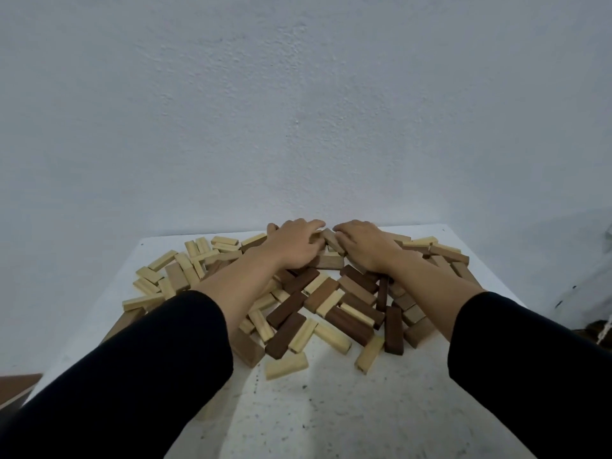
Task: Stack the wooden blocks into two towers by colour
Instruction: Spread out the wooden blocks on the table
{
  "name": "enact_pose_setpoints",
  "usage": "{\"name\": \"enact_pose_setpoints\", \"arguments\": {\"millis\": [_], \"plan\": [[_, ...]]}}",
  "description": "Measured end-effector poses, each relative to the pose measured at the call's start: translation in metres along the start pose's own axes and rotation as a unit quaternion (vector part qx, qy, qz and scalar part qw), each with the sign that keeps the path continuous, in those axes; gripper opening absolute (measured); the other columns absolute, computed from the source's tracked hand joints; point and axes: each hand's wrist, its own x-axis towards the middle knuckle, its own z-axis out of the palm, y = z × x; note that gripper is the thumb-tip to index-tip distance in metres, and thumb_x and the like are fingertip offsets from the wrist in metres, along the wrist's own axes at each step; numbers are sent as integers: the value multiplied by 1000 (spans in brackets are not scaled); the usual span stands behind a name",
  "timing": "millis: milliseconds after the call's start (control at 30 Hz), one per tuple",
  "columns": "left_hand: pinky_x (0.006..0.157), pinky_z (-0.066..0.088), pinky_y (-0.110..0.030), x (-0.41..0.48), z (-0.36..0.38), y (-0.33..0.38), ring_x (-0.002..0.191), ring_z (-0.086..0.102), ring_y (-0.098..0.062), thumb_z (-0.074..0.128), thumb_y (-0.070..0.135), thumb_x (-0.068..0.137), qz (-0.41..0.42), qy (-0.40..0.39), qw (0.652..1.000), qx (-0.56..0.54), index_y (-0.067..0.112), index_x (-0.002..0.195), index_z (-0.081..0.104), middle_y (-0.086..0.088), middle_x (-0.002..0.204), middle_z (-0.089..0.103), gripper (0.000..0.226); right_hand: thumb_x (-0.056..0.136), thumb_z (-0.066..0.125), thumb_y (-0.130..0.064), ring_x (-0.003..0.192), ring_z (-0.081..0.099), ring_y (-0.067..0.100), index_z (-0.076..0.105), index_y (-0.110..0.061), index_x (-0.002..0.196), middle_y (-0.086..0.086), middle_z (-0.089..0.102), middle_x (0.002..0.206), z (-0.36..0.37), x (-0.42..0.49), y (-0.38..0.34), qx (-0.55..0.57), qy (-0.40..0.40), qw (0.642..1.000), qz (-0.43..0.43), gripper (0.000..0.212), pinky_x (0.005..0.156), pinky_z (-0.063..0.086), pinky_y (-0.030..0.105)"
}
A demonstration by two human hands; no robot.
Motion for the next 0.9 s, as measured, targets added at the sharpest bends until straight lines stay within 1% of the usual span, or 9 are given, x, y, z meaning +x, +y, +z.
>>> {"name": "enact_pose_setpoints", "arguments": {"millis": [133,233,367,433,500,633,733,833,900], "plan": [[104,29,-48,-1,0,-11,124,52,-22,61,45,98,12,46,998,-51,34,139,55,1,131,55,43,103,37,-52,120,52,23,63,-21,130,5,58,129,0,-3,3,44,9,999,-9,48,104,41,43],[105,40,-49,-2,-1,-20,117,56,-21,66,46,95,11,59,994,-92,33,130,62,1,123,57,38,100,39,-62,110,51,19,66,-25,121,0,57,114,2,-4,4,56,25,998,-15,50,94,43,37],[105,44,-52,1,-1,-27,119,56,-24,58,20,99,1,49,993,-104,24,135,62,-5,129,55,36,97,49,-61,109,46,17,65,-24,122,-1,53,115,2,-5,2,40,29,999,-23,47,93,42,37],[107,44,-51,3,-1,-27,122,57,-26,55,18,101,-9,48,994,-99,21,137,61,-7,136,57,36,98,52,-57,107,47,17,65,-22,118,0,55,114,2,-4,0,33,32,999,-25,43,89,41,36],[106,45,-49,3,0,-26,120,59,-23,55,19,103,-3,60,993,-100,22,132,65,-2,135,62,31,99,52,-52,104,51,18,66,-19,114,1,58,110,0,-4,-1,27,37,999,-27,40,84,41,34],[100,46,-35,-2,-1,-25,111,61,-19,60,8,98,7,117,985,-129,20,117,73,-1,123,68,25,101,51,-48,99,54,17,65,-15,113,1,61,106,-2,-7,-5,32,47,998,-27,38,84,45,35],[97,48,-34,-10,-6,-23,108,63,-15,63,13,98,16,142,978,-150,19,113,75,2,118,71,19,103,47,-42,101,53,19,65,-13,112,2,60,104,-1,-12,-11,43,65,996,-36,35,84,43,34],[81,40,-5,-27,-14,-21,100,61,-5,63,14,99,28,156,974,-161,16,115,75,2,116,73,20,104,46,-38,102,51,20,64,-13,114,2,61,105,1,-22,-22,58,100,992,-48,33,88,44,38],[73,39,1,-41,-20,-23,89,61,0,67,17,98,28,182,968,-170,16,113,76,6,107,74,17,104,45,-38,100,51,20,63,-14,116,1,62,105,1,-29,-29,65,116,990,-54,32,89,45,40]]}}
